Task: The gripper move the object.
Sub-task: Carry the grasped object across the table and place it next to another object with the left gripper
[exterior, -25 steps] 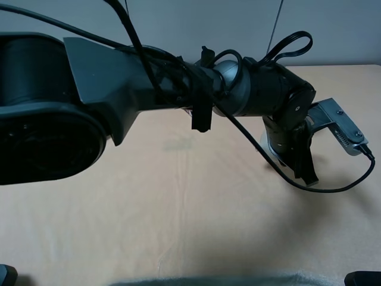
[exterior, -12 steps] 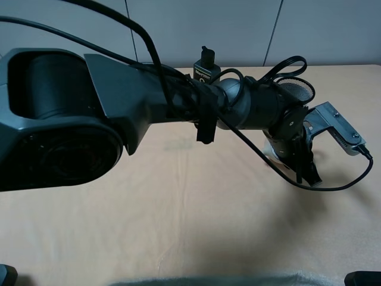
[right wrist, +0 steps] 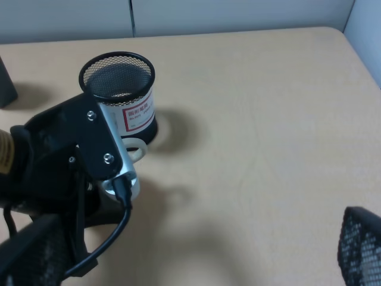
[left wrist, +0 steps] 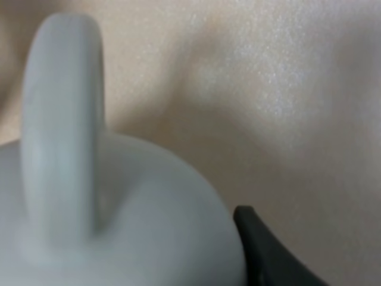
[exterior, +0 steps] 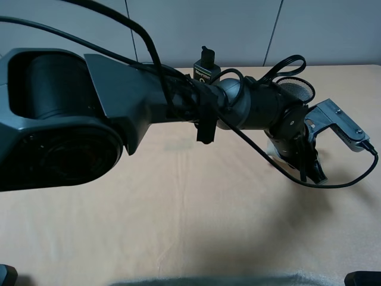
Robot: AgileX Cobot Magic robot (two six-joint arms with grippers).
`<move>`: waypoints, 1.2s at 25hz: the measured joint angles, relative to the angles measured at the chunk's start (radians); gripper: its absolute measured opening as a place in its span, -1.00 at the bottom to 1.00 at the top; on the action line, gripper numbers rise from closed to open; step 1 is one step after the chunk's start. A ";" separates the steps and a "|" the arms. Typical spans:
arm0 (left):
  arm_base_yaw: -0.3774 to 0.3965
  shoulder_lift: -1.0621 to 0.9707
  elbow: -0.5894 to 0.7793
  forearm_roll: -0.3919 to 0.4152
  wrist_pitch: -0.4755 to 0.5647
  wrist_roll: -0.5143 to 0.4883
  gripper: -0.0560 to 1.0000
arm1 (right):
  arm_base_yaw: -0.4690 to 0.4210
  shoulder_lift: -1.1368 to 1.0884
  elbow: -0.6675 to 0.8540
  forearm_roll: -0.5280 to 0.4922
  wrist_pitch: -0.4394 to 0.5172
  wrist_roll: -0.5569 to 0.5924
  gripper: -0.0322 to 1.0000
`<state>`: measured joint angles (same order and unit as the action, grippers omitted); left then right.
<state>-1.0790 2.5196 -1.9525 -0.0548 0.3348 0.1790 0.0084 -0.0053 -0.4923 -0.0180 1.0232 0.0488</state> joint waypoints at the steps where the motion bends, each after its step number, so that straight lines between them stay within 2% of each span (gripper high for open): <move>1: 0.000 0.000 0.000 0.000 -0.001 0.000 -0.26 | 0.000 0.000 0.000 0.000 0.000 0.000 0.41; 9: 0.000 0.000 0.000 -0.001 -0.009 0.000 0.48 | 0.000 0.000 0.000 0.000 0.000 0.000 0.41; 15: 0.000 0.000 0.000 -0.001 -0.009 0.000 0.81 | 0.000 0.000 0.000 0.001 0.000 0.000 0.41; 19: 0.000 -0.003 0.000 -0.001 -0.007 0.000 0.89 | 0.000 0.000 0.000 0.001 0.000 0.000 0.41; 30: 0.000 -0.034 0.000 -0.001 0.030 0.000 0.91 | 0.000 0.000 0.000 0.001 -0.001 0.000 0.41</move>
<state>-1.0790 2.4857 -1.9525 -0.0556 0.3644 0.1787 0.0084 -0.0053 -0.4923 -0.0173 1.0222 0.0488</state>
